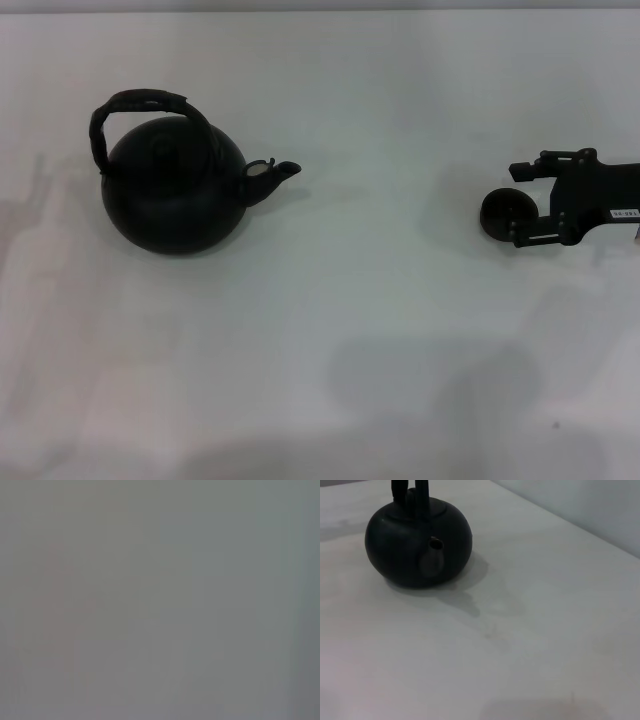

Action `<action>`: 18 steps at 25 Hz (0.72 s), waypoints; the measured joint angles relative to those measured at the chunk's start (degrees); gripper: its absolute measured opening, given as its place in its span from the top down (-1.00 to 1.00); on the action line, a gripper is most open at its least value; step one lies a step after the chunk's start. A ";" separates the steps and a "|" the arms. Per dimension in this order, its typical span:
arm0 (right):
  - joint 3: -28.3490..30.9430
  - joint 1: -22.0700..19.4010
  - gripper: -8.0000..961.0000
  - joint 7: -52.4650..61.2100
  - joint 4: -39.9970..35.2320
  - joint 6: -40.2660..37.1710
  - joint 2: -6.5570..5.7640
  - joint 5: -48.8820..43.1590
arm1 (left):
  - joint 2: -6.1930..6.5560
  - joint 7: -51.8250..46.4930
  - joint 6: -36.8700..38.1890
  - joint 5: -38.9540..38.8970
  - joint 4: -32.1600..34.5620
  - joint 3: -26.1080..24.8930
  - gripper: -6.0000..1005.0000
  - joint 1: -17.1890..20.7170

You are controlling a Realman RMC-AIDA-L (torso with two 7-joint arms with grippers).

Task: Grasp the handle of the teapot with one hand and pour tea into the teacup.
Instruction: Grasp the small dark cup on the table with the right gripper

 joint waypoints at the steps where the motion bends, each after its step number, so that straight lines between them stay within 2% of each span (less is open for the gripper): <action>1: -0.05 0.01 -0.77 0.01 0.02 0.01 -0.01 0.00 | 0.00 0.00 0.00 0.01 0.00 0.02 -0.48 0.01; 18: -2.16 -0.09 -0.77 0.25 0.73 -0.18 0.14 -0.03 | 0.00 0.00 0.01 0.17 -0.61 0.08 -0.48 0.02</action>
